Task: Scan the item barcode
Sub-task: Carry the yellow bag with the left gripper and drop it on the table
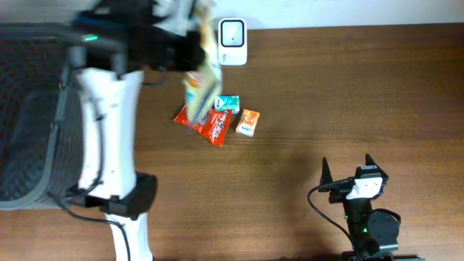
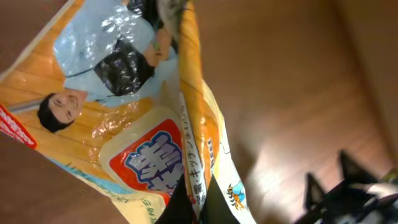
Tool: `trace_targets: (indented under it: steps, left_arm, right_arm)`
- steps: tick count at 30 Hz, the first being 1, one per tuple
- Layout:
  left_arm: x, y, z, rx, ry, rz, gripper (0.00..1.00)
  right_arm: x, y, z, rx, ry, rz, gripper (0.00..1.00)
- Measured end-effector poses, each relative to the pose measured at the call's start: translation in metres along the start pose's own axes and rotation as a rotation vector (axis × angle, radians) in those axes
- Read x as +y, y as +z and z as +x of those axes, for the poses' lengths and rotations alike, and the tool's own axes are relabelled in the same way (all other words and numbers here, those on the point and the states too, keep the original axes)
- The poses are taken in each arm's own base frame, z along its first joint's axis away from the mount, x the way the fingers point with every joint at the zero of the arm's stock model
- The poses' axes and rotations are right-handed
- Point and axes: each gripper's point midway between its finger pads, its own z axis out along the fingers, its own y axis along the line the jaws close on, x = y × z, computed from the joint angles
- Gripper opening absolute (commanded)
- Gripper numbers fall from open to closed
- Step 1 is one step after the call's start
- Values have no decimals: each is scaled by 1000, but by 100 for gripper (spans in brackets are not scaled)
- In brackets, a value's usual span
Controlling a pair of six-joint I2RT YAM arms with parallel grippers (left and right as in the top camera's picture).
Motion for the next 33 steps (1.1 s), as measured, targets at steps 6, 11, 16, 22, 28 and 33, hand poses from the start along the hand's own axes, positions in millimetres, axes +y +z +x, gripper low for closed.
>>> trace_targets:
  steps: [6,11,16,22,28,33]
  left_arm:
    - [-23,149,91,368,188,-164,7]
    - [-3,207,116,371,255,-253,99]
    - [-3,188,96,335,247,-274,99]
    - [-2,43,34,140,170,-298,99]
    - [-17,32,37,131,167,-228,99]
    - [2,29,54,191,139,-276,99]
  right_arm:
    - [0,0,0,0,0,0,98]
    - [0,0,0,1,0,0,98]
    - [0,0,0,0,0,0,98]
    - [0,0,0,0,0,0,99]
    - [0,0,0,0,0,0,98]
    - [0,0,0,0,0,0,98]
